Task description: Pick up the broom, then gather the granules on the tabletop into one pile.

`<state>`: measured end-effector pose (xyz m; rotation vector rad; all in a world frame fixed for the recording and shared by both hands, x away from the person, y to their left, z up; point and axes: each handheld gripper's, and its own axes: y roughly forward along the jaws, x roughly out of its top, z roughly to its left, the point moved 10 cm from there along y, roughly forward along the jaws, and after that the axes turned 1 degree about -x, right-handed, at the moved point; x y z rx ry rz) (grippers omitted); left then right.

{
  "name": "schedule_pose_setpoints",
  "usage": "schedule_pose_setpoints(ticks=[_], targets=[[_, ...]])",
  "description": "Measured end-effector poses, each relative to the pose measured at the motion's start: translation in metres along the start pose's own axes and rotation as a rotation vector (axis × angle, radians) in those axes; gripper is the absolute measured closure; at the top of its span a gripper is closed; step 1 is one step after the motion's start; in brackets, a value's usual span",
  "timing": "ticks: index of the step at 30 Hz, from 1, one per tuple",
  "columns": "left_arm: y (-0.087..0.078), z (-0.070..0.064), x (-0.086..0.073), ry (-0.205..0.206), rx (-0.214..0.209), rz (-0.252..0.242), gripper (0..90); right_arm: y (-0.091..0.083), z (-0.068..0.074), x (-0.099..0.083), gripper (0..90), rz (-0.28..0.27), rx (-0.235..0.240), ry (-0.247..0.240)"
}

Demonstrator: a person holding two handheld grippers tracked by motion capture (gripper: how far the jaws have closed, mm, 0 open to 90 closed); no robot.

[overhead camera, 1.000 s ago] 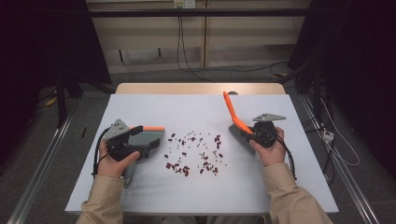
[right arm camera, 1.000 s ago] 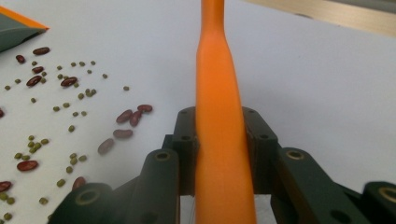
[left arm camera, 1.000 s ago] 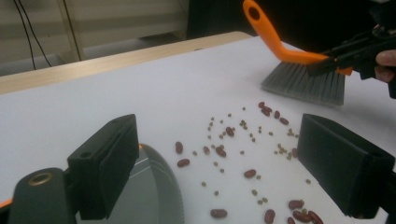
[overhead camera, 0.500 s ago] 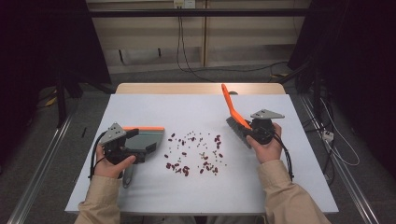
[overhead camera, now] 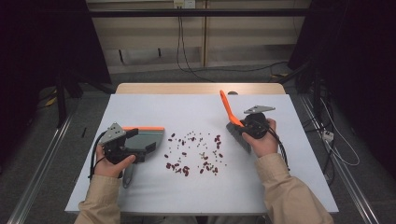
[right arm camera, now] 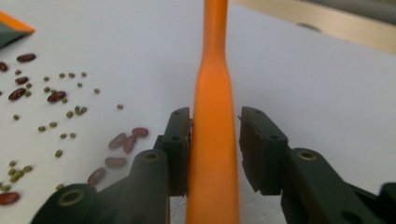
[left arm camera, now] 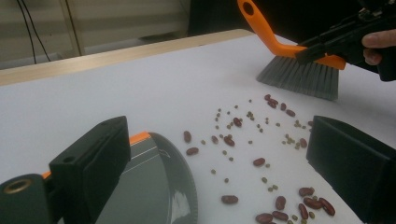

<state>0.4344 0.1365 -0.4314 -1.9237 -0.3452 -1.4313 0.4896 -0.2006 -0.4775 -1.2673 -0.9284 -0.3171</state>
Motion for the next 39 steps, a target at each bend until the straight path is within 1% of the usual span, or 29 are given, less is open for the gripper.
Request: schedule_pose_setpoints(ticks=[1,2,3,5,7,9,11,12,13,14,15,16,18,19,20,22,25,28,31,32,33,34,36,37,39], targets=[[0.0,0.0,-0.001,0.002,0.0,0.004,6.3,0.002,-0.001,0.0,70.0,0.017,-0.005,-0.004],[0.0,0.001,-0.001,0.001,0.0,0.006,6.3,0.004,-0.002,-0.001,70.3,0.034,-0.011,-0.013],[-0.001,0.001,-0.001,0.004,0.003,0.008,6.3,0.005,-0.003,0.0,70.8,0.034,-0.014,-0.005],[-0.002,0.001,-0.002,0.003,0.0,0.008,6.3,0.005,-0.004,0.0,71.1,0.055,-0.019,-0.001],[-0.003,0.003,-0.003,0.003,0.003,0.01,6.3,0.005,-0.003,0.001,71.2,0.057,-0.011,0.004],[-0.004,0.004,-0.003,-0.003,0.008,0.007,6.3,0.006,-0.002,0.003,71.3,0.04,-0.016,-0.001],[-0.005,0.005,-0.005,0.0,0.01,0.01,6.3,0.008,-0.003,0.007,71.3,0.009,-0.049,-0.029],[-0.005,0.006,-0.005,-0.005,0.013,0.006,6.3,0.008,-0.003,0.011,71.3,-0.022,-0.061,-0.05],[-0.006,0.006,-0.006,-0.002,0.014,0.014,6.3,0.009,-0.003,0.014,71.3,-0.052,-0.066,-0.053],[-0.006,0.007,-0.007,-0.007,0.016,0.012,6.3,0.011,-0.002,0.017,71.3,-0.067,-0.071,-0.054],[-0.007,0.008,-0.007,-0.004,0.018,0.013,6.3,0.013,-0.001,0.019,71.3,-0.084,-0.074,-0.069],[-0.008,0.008,-0.008,-0.009,0.016,0.01,6.3,0.016,0.001,0.02,71.3,-0.079,-0.079,-0.085],[-0.009,0.01,-0.009,-0.005,0.018,0.013,6.3,0.023,0.007,0.017,71.3,-0.05,-0.081,-0.114],[-0.009,0.01,-0.01,-0.012,0.02,0.01,6.2,0.025,0.011,0.016,71.4,-0.048,-0.073,-0.126],[-0.011,0.012,-0.011,-0.008,0.024,0.015,6.2,0.026,0.016,0.017,71.4,-0.047,-0.071,-0.139],[-0.012,0.013,-0.012,-0.005,0.024,0.018,6.2,0.028,0.025,0.017,71.4,-0.04,-0.076,-0.179],[-0.013,0.014,-0.013,-0.008,0.029,0.017,6.2,0.028,0.036,0.015,71.4,-0.028,-0.081,-0.214],[-0.014,0.014,-0.013,-0.012,0.028,0.013,6.2,0.027,0.045,0.014,71.4,-0.025,-0.062,-0.229],[-0.015,0.015,-0.014,-0.012,0.029,0.014,6.3,0.025,0.054,0.013,71.4,-0.025,-0.044,-0.23],[-0.016,0.015,-0.014,-0.015,0.03,0.012,6.3,0.025,0.058,0.013,71.4,-0.028,-0.028,-0.225],[-0.016,0.015,-0.013,-0.021,0.032,0.005,6.3,0.025,0.06,0.012,71.4,-0.028,-0.027,-0.233],[-0.016,0.016,-0.013,-0.019,0.032,0.006,6.3,0.024,0.062,0.012,71.4,-0.028,-0.035,-0.248],[-0.016,0.016,-0.013,-0.02,0.031,0.005,6.3,0.023,0.069,0.011,71.4,-0.03,-0.02,-0.249],[-0.016,0.015,-0.013,-0.022,0.031,0.004,6.3,0.023,0.071,0.01,71.4,-0.029,-0.026,-0.262],[-0.016,0.015,-0.014,-0.017,0.028,0.007,6.3,0.022,0.075,0.009,71.4,-0.034,-0.007,-0.26]])
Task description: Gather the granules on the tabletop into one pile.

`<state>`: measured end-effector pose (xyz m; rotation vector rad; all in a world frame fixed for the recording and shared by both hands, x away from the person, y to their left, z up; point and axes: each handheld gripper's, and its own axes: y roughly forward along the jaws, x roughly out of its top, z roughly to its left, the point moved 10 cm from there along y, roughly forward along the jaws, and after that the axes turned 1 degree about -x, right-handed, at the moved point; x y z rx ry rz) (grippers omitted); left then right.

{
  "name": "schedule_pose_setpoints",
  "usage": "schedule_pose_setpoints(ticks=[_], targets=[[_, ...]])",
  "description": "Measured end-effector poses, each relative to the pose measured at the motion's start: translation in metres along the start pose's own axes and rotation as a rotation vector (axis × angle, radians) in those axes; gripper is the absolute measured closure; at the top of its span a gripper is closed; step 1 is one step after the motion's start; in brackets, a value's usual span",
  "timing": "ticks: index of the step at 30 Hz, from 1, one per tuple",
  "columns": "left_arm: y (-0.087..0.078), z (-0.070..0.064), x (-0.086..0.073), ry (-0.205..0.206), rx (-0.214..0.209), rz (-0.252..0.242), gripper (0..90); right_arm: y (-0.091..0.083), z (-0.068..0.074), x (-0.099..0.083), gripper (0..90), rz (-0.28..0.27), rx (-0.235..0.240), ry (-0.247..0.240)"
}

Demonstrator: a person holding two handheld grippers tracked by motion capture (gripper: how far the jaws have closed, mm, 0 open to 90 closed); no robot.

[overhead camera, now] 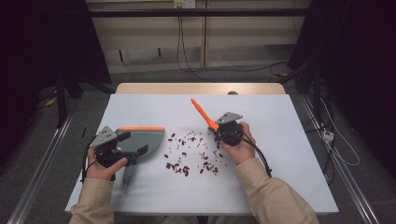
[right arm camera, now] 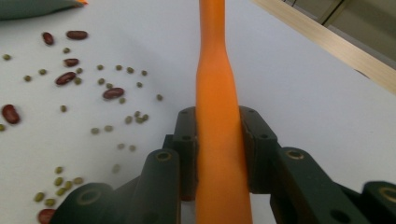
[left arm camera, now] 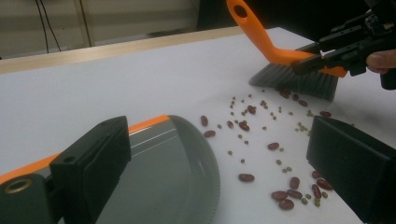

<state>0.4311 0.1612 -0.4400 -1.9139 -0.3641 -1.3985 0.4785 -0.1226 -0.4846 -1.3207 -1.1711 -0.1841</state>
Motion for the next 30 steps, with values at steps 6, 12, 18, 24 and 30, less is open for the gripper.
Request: schedule_pose_setpoints(ticks=[6,12,18,24,30], targets=[[-0.001,-0.001,0.0,0.012,-0.003,0.0,6.5,-0.004,0.01,0.0,71.4,-0.008,0.032,0.008],[0.001,-0.002,0.0,0.012,-0.006,0.003,6.5,-0.01,0.025,0.0,71.3,-0.006,0.056,-0.023],[0.003,-0.003,0.001,0.014,-0.012,0.0,6.5,-0.013,0.034,0.0,71.3,-0.018,0.061,-0.036],[0.003,-0.002,0.001,0.014,-0.011,0.0,6.5,-0.016,0.046,0.001,71.3,-0.021,0.084,-0.049],[0.001,-0.002,0.001,0.013,-0.01,-0.003,6.6,-0.02,0.052,0.002,71.3,-0.031,0.104,-0.056]])
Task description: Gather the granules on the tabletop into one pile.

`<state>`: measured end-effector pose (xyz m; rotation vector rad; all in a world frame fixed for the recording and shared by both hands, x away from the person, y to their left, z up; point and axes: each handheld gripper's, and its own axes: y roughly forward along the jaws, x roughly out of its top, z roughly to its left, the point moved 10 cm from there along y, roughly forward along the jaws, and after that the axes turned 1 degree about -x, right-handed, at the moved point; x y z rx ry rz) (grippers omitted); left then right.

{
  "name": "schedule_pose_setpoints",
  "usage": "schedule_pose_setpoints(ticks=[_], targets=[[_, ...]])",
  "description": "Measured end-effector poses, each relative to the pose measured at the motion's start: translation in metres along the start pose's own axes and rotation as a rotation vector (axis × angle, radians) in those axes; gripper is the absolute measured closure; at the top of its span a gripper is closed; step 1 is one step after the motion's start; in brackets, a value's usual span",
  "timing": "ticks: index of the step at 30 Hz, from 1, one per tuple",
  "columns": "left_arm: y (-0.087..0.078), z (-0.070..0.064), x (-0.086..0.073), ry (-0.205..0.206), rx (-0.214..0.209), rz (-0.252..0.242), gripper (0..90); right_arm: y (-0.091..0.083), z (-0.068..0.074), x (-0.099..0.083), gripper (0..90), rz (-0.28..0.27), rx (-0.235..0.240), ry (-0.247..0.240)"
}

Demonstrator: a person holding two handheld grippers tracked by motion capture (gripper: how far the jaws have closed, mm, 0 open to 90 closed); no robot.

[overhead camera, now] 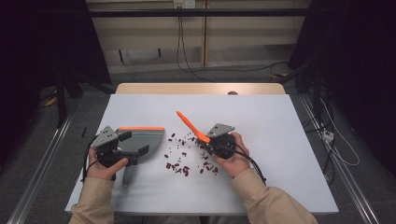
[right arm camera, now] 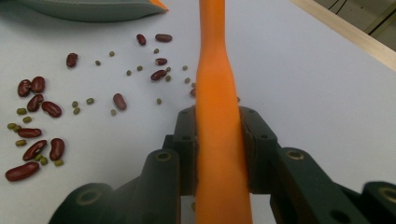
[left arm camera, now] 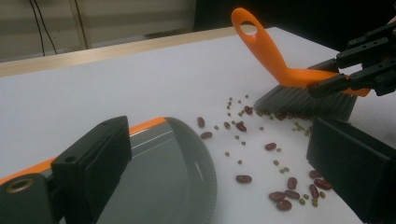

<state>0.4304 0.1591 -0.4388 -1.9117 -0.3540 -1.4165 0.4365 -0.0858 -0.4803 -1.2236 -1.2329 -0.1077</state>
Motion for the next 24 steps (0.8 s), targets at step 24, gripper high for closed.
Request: schedule_pose_setpoints(ticks=[24], targets=[[-0.011,0.011,-0.009,-0.024,0.022,0.005,6.5,0.081,-0.049,0.051,71.3,-0.091,0.064,-0.161]])
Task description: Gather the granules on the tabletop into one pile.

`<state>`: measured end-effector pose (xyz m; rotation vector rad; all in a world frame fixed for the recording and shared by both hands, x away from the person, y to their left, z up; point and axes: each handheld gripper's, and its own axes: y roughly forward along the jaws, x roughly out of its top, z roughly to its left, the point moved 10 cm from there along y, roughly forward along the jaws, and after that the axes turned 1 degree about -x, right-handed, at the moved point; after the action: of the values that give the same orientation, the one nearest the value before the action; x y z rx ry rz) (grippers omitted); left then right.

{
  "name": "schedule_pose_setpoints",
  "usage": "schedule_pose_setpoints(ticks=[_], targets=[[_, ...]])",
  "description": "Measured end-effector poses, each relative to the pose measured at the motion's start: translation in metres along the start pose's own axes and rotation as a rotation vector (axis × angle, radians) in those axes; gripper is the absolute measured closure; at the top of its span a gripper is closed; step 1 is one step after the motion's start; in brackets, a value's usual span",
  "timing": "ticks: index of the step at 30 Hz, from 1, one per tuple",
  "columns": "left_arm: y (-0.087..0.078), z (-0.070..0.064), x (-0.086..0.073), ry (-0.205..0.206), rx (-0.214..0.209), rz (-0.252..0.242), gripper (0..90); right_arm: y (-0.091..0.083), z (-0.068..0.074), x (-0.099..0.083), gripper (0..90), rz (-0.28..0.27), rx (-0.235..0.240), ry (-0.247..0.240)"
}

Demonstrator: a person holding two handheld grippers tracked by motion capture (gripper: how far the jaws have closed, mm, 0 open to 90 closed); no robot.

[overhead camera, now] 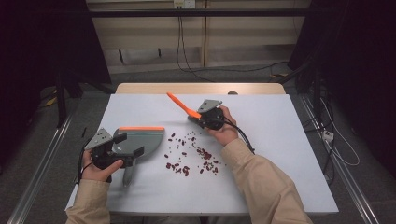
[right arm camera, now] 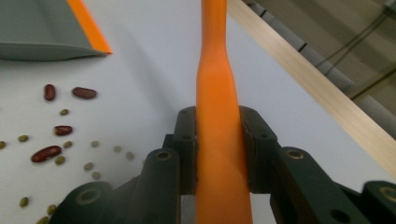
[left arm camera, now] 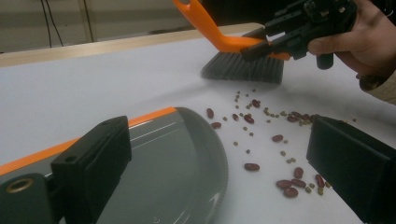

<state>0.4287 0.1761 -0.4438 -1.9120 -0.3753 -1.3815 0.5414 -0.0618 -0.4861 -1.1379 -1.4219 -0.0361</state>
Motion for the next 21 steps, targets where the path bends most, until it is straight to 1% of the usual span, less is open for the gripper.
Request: schedule_pose_setpoints(ticks=[2,4,8,11,15,17,18,21], targets=[[-0.001,0.001,-0.001,-0.005,0.0,-0.001,6.5,-0.002,0.008,-0.001,71.3,0.021,0.008,-0.041],[-0.002,0.001,-0.002,-0.004,0.002,0.002,6.5,-0.006,0.017,-0.002,71.3,0.024,0.025,-0.068],[-0.004,0.001,-0.003,0.001,0.006,0.005,6.5,-0.017,0.036,-0.001,71.3,0.014,0.095,-0.074],[-0.007,0.004,-0.006,-0.003,0.018,0.007,6.5,-0.025,0.048,-0.003,71.3,0.011,0.124,-0.094],[-0.011,0.006,-0.008,-0.009,0.026,0.002,6.5,-0.037,0.062,-0.007,71.2,0.002,0.157,-0.105],[-0.013,0.007,-0.009,-0.006,0.028,0.004,6.5,-0.042,0.069,-0.009,71.2,0.004,0.163,-0.12],[-0.014,0.007,-0.009,-0.013,0.027,0.0,6.5,-0.045,0.072,-0.01,71.2,0.005,0.169,-0.126],[-0.015,0.008,-0.009,-0.013,0.033,-0.003,6.5,-0.05,0.078,-0.011,71.1,0.004,0.186,-0.137]])
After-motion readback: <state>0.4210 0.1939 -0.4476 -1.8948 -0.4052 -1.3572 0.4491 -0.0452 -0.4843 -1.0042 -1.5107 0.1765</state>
